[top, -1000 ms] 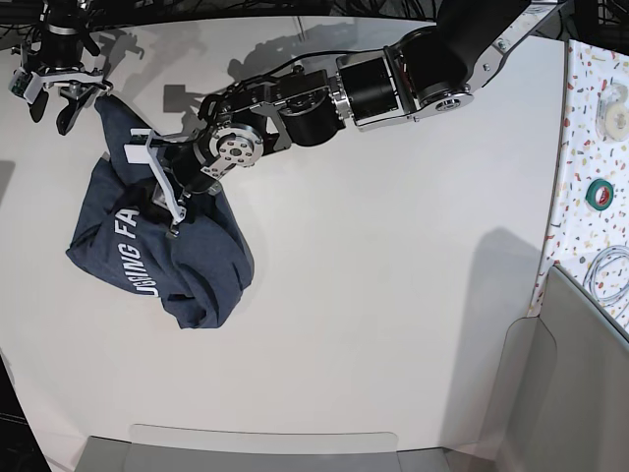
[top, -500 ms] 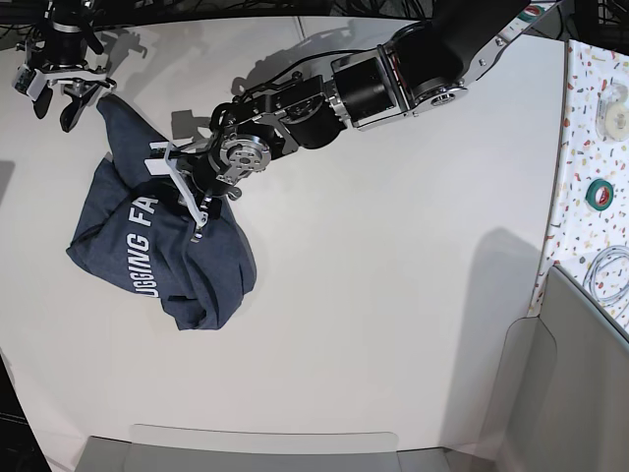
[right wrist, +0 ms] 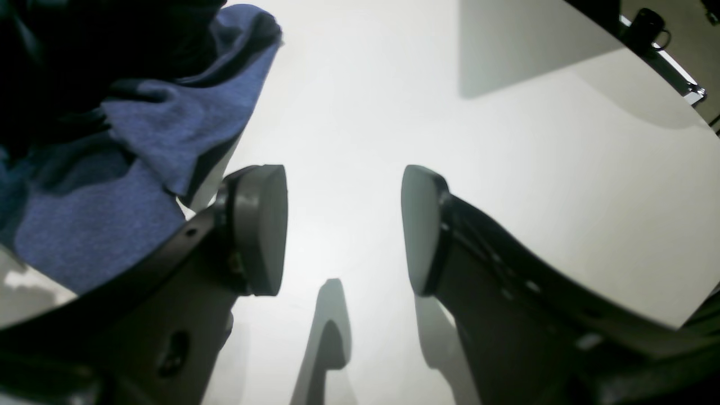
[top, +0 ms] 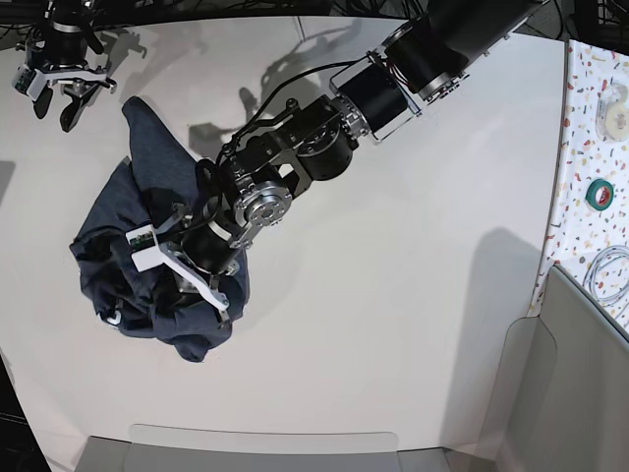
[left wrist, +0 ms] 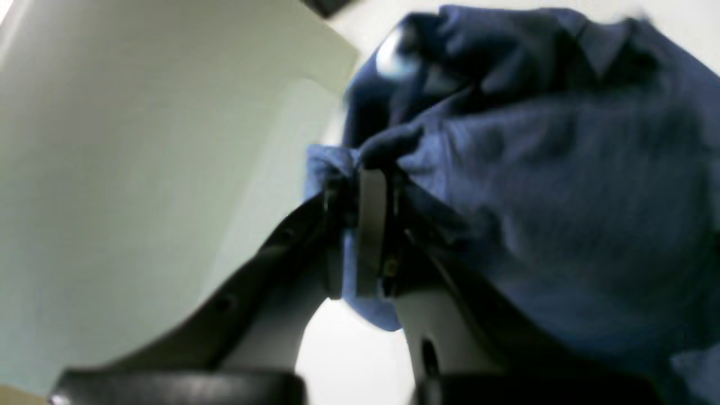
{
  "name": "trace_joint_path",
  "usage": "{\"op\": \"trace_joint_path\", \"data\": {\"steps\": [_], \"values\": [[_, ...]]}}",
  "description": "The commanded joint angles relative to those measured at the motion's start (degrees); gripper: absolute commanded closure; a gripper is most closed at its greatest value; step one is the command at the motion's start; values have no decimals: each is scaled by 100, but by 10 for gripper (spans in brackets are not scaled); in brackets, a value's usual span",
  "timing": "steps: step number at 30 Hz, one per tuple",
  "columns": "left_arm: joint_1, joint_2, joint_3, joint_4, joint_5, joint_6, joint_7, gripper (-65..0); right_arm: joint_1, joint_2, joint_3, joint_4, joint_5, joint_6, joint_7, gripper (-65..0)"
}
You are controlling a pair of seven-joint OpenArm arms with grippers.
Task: Layout the t-shirt on the table in an organized manner, then fold the t-shirt properly
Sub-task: 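Lift and drag the grasped shirt away from the right gripper, then release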
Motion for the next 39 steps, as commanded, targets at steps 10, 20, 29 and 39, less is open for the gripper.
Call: {"op": "trace_joint_path", "data": {"steps": [10,20,29,39], "values": [[-856,60,5,-905,-882,75,-463,0,-54,-130,-108,103,17,9,175,-319],[-1998,60,-47,-2611,-2649,286,-1298,-21,-71,-130,-626,95,0,9,184,-319],[-2034,60,-294,-3411,-3335,2290,-2555,-93,-19,-130,-635,112,0,9,192,-319],[-1884,60,-2272,-3868,-4214,3037,-2599,-217,289,-121,-714,121,0,9,184,-319]]}}
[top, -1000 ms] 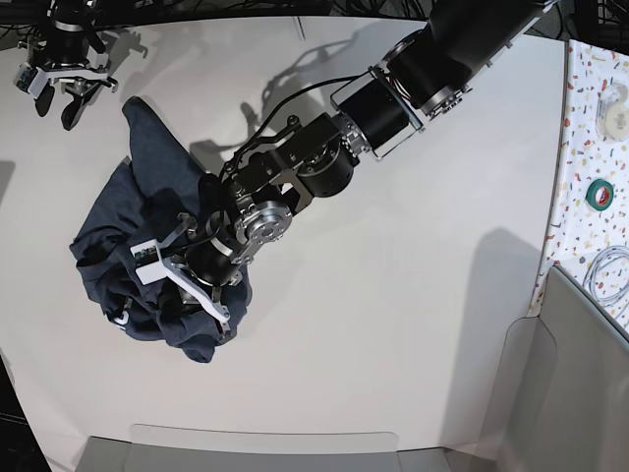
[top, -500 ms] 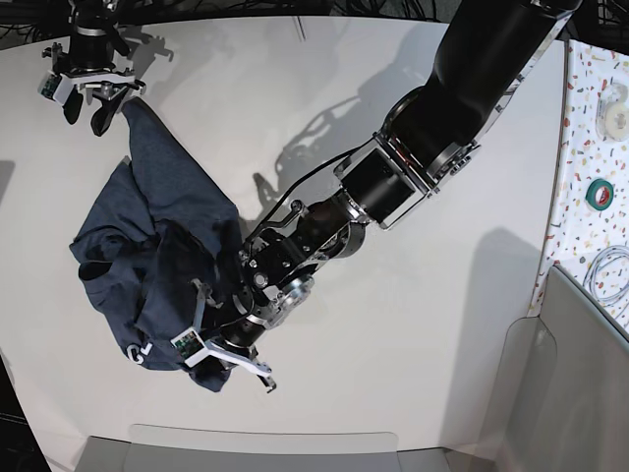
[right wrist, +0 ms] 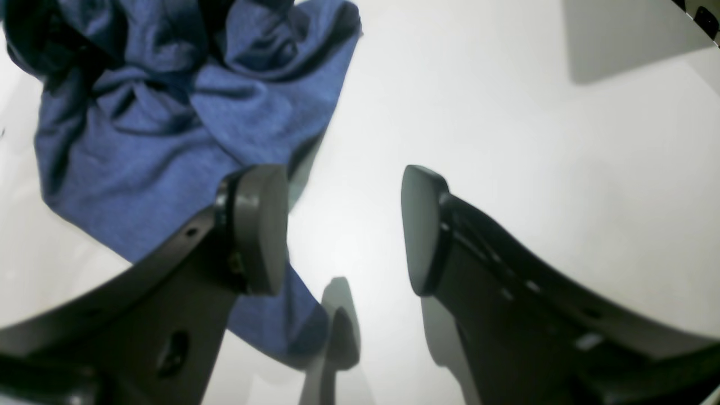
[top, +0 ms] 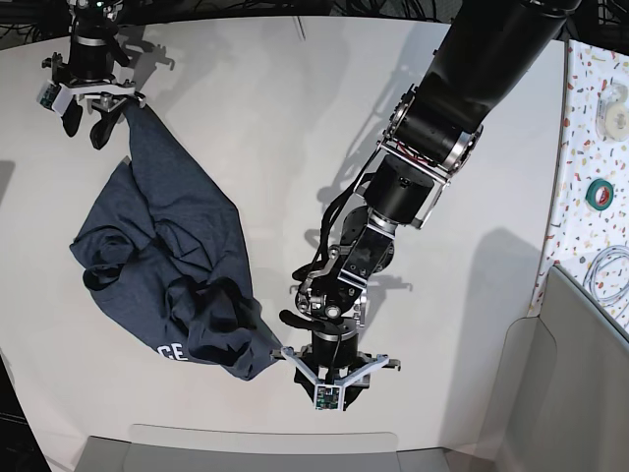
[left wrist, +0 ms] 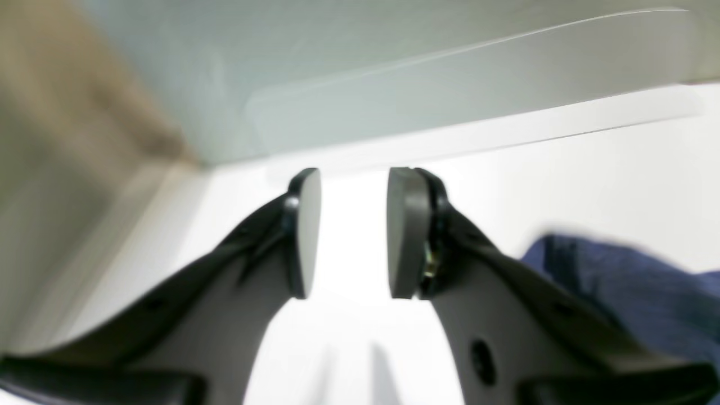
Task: Layout the t-shirt on the table in an organized manner, then fold the t-shirt properly
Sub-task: 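Lift and drag the grasped shirt away from the right gripper, then release, then grasp the shirt edge with the right gripper and pull it outward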
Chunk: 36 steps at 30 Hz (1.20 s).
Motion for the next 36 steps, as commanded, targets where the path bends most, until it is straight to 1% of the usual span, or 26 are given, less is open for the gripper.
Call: {"op": "trace_joint_path", "data": {"steps": [1,3,5,6,7,8,9,10,11,13,14,15,16,17,19,20,22,24,26,28,30,33,36], "values": [[-80,84,-179,139,-14,4,62,-228,47,58,-2,130,2,28,173,-319],[113,84,-530,402,-163,-40,695,-240,205,76,-81,130,2,28,173,-319],[342,84,-671,868,-190,-58,1442,-243,381,76,-116,183,-7,28,173,-319],[500,84,-680,1106,-198,-111,1741,-243,460,76,-142,209,-7,28,173,-319],[711,41,-662,1492,-198,-287,2075,-243,548,85,-160,227,-7,28,164,-319],[896,-21,-662,1862,-207,-542,2330,-243,627,93,-160,271,-7,28,164,-319],[1133,-91,-662,2301,-207,-928,2646,-242,741,111,-160,314,-7,28,146,-319],[1405,-135,-662,2758,-242,-1385,2928,-240,838,146,-169,367,-7,28,58,-319],[1608,-179,-671,3145,-269,-1781,3156,-240,943,208,-195,402,-7,28,-82,-319],[1950,-249,-662,3831,-269,-2467,3657,-233,1216,384,-221,438,-7,20,-416,-319],[2144,-249,-654,4191,-269,-2792,3956,-217,1357,471,-230,438,-7,11,-619,-319],[2293,-249,-654,4464,-269,-3021,4185,-196,1480,524,-230,446,-7,11,-803,-318],[2469,-249,-654,4798,-269,-3240,4466,-154,1664,559,-230,446,-7,11,-1023,-309],[2610,-249,-654,5044,-269,-3355,4660,-111,1814,586,-230,446,-7,11,-1216,-286],[2900,-241,-654,5422,-269,-3443,5020,-21,2122,656,-230,446,-7,11,-1594,-191],[3041,-249,-636,5563,-269,-3451,5196,0,2280,691,-230,446,-7,2,-1805,-119],[3243,-258,-478,5721,-269,-3451,5477,0,2552,806,-230,411,-16,-16,-2236,0],[3471,-267,-284,5774,-269,-3451,5565,0,2816,929,-239,376,-86,-24,-2702,0],[3717,-267,-73,5783,-269,-3451,5556,-1,3071,973,-239,235,-315,-24,-3080,-6],[3867,-267,138,5783,-269,-3451,5556,-1,3220,981,-309,77,-649,-24,-3107,-23],[3964,-267,287,5791,-269,-3451,5574,-1,3317,990,-582,-55,-1009,-24,-3107,-47],[4069,-267,489,5791,-269,-3451,5609,-1,3387,1087,-1153,-160,-1502,-24,-3107,-134],[4201,-249,639,5791,-269,-3451,5609,-1,3458,1096,-1646,-239,-1827,-16,-3107,-231]]}}
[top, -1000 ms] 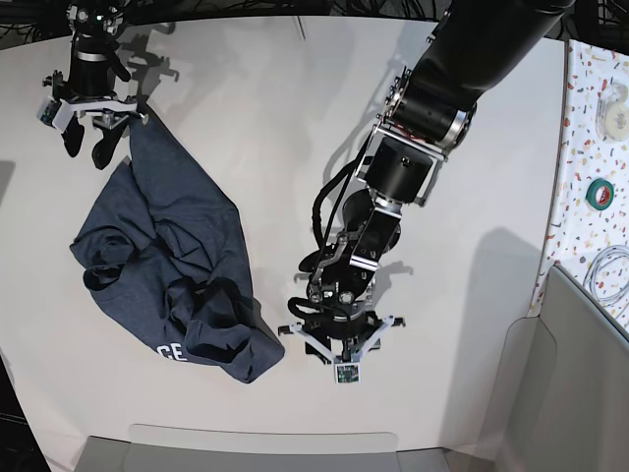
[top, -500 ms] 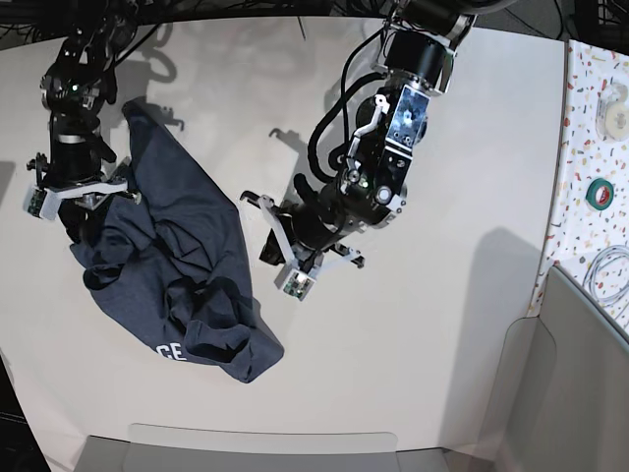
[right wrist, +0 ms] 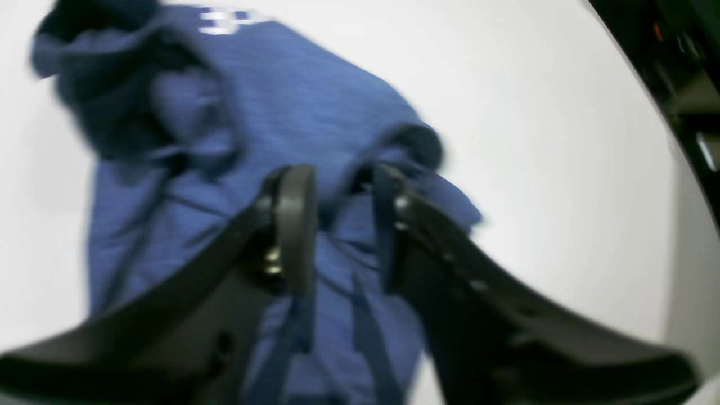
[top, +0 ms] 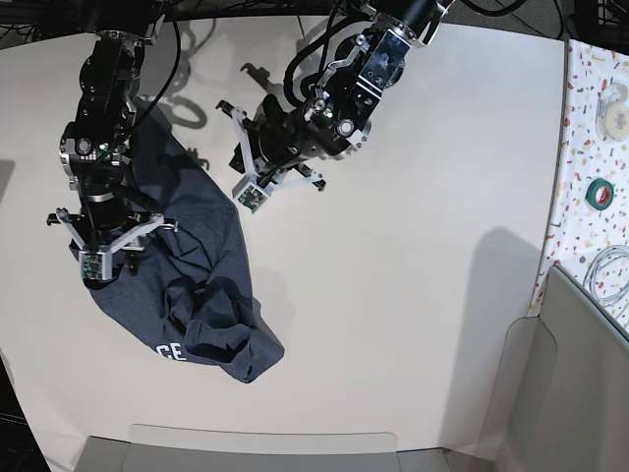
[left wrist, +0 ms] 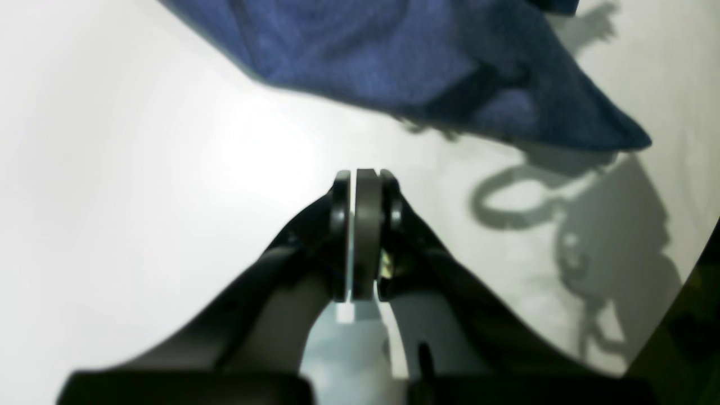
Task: Layout the t-shirt on the table in an organized manner, then fold the t-shirt properly
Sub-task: 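Grasp the shirt edge with the right gripper and pull it outward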
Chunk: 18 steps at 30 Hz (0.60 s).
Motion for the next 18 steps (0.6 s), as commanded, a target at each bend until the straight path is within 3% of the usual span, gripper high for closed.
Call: {"op": "trace_joint_path", "data": {"steps": [1,4,11,18], "values": [[-44,81,115,106,-81,-20,-98,-1,136,60,-70,12,-90,4,146,-258],[-35,81,290,106,-81,-2,-98,-1,241,60,-149,-199,-283,13,146,-289],[115,81,326,106,-81,7,-98,-1,566,60,-149,-938,-679,30,163,-293],[115,90,334,106,-81,7,-107,-1,857,60,-158,-1342,-705,30,163,-293]]}}
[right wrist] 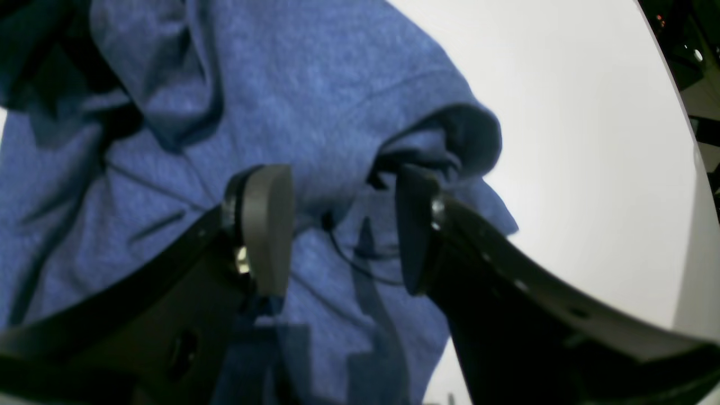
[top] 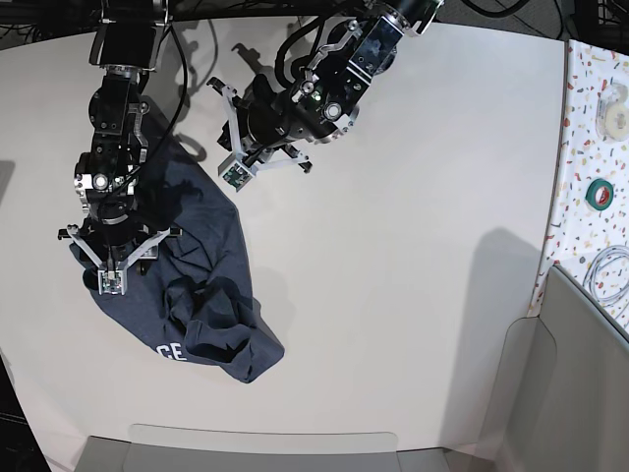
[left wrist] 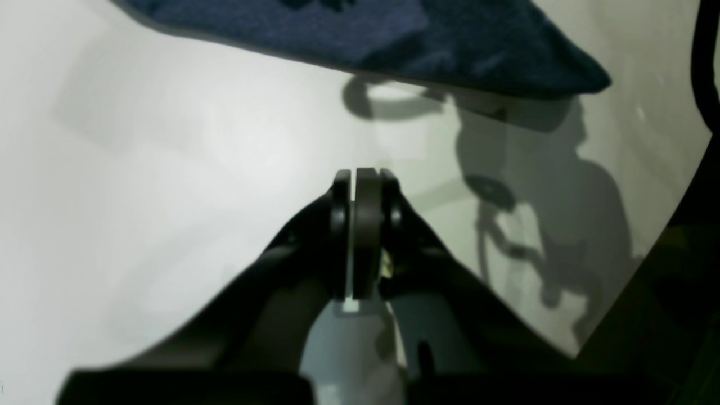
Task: Layout the t-shirt on the table in an organized manner, then fold the t-shirt properly
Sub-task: 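Grasp the shirt edge with the right gripper and pull it outward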
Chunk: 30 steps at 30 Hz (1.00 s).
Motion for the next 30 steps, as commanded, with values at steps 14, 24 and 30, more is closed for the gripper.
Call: {"op": "trace_joint_path", "data": {"steps": [14,24,30], "values": [[-67,92,11,106,-63,-31,-170,-1,500,40,-673,-530,-12,-15,152,-288],[-67,92,11,106,-63,-31,-170,-1,834,57,-726,-1031,-12,-15,152,0],[-58,83,20,106,-63,-48,-170,-1,1239,251,-709,-1023,-21,-68,152,0]]}}
